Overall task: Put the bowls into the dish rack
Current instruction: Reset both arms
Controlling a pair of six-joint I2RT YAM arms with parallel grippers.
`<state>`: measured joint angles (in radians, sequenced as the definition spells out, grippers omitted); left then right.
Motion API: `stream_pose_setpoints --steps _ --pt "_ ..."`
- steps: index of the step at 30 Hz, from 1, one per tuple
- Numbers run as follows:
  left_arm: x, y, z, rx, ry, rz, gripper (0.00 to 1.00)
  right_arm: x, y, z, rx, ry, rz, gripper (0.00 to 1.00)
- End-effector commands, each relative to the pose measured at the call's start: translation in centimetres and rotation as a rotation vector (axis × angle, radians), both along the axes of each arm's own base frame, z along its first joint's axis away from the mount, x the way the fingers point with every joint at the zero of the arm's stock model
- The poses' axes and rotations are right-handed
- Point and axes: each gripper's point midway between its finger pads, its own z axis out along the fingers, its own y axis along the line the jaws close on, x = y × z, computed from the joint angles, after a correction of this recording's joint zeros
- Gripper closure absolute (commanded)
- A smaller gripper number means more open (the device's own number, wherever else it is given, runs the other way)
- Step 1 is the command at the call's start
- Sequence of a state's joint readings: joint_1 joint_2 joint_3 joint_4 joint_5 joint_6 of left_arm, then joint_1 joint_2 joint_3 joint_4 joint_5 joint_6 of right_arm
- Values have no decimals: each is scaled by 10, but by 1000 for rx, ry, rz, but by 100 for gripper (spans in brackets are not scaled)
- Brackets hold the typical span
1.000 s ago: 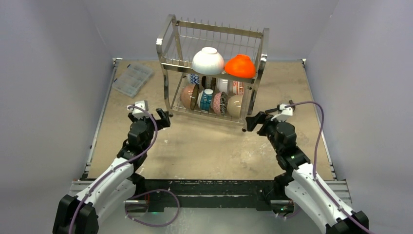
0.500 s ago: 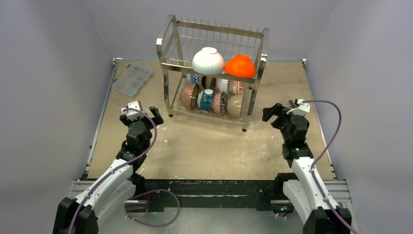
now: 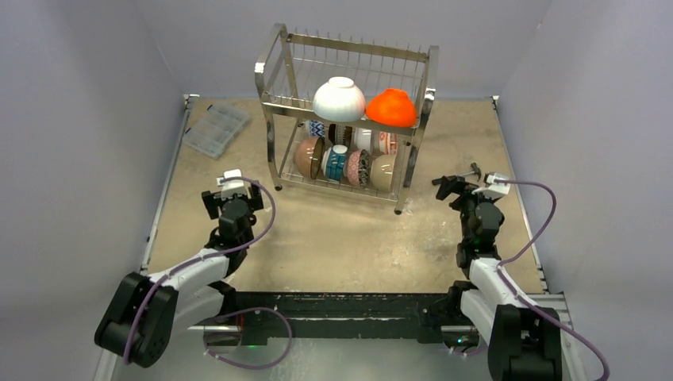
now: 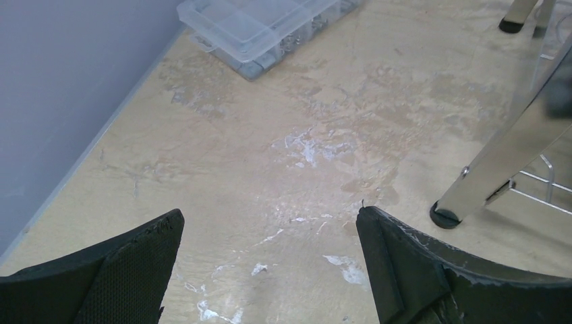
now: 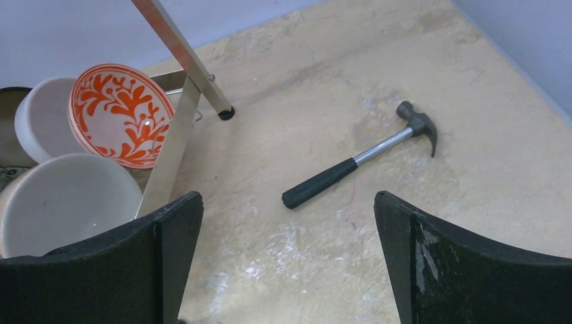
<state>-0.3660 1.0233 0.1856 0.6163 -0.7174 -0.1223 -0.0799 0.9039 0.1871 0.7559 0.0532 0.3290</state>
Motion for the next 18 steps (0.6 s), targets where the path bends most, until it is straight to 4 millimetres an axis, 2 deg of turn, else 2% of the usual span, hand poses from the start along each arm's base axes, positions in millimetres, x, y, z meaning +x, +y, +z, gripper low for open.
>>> stream_pose_setpoints --steps 1,6,10,14,18 --pt "17 2 13 39 -64 -17 1 -3 -18 48 -125 -264 -85 1" --pt "27 1 -5 36 -44 -68 1 -4 -19 33 -143 -258 -86 1" --pt "37 -9 1 66 -92 -148 1 1 -19 35 -167 -271 -81 1" --pt "40 -6 6 121 -152 -156 1 2 -13 43 -202 -326 -43 1" --pt "50 -4 -8 84 -140 -169 1 7 -9 44 -219 -342 -19 1"
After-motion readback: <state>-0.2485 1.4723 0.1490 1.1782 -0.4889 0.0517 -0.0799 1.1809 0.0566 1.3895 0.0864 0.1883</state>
